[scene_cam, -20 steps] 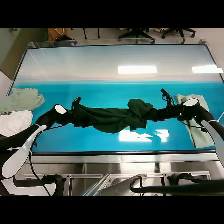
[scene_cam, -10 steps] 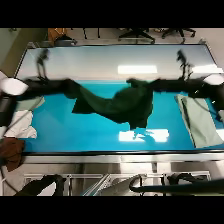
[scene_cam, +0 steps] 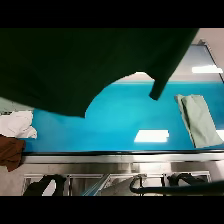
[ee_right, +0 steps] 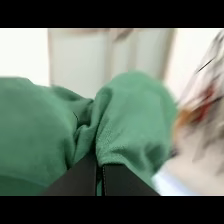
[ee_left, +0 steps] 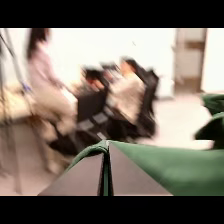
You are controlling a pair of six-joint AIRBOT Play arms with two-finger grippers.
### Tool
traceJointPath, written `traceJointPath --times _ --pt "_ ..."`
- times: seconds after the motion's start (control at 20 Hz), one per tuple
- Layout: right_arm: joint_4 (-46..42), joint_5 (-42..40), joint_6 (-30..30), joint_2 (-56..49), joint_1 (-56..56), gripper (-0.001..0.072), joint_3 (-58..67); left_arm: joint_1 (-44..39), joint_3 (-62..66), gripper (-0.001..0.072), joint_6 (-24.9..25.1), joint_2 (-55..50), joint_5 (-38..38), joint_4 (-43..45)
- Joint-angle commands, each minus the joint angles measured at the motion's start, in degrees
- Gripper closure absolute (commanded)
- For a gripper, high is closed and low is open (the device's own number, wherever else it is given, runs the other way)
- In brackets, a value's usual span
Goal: Fold the shirts.
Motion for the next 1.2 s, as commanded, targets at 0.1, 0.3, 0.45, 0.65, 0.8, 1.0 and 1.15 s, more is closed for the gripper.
traceJointPath --times 0.1,0.3,0.45,0.65,0.8,1.0,1.15 --pt "-6.0 0.8 -0.1 0.8 0.0 0.0695 -0.5 8.1 -1.2 0.0697 0.3 1.3 -3.3 -0.4" --pt "-1.3 4.0 -1.7 -7.5 0.2 0.0694 -14.6 -0.3 -16.1 0.0697 6.6 -6.6 -4.4 -1.5" --pt "0.0 -3.2 -7.1 -15.6 4.2 0.0694 -29.9 -9.4 -25.0 0.0697 8.4 -20.6 1.2 6.6" --pt "1.5 -21.1 -12.9 -29.2 13.7 0.0694 -45.4 -13.5 -24.7 0.0696 7.4 -44.0 4.0 8.0" --pt "4.0 -21.8 -13.4 -36.7 16.5 0.0378 -44.3 -13.1 -15.3 0.004 1.9 -57.3 -5.8 7.3" --pt "0.9 -15.1 -12.0 -31.7 9.1 0.0343 -41.6 -8.9 -6.4 0.0068 -6.0 -60.5 -23.9 7.3" --pt "-8.8 -11.6 -0.5 -26.4 -2.7 0.0343 -41.3 -7.1 -13.8 0.0068 -10.2 -54.7 -31.9 7.3"
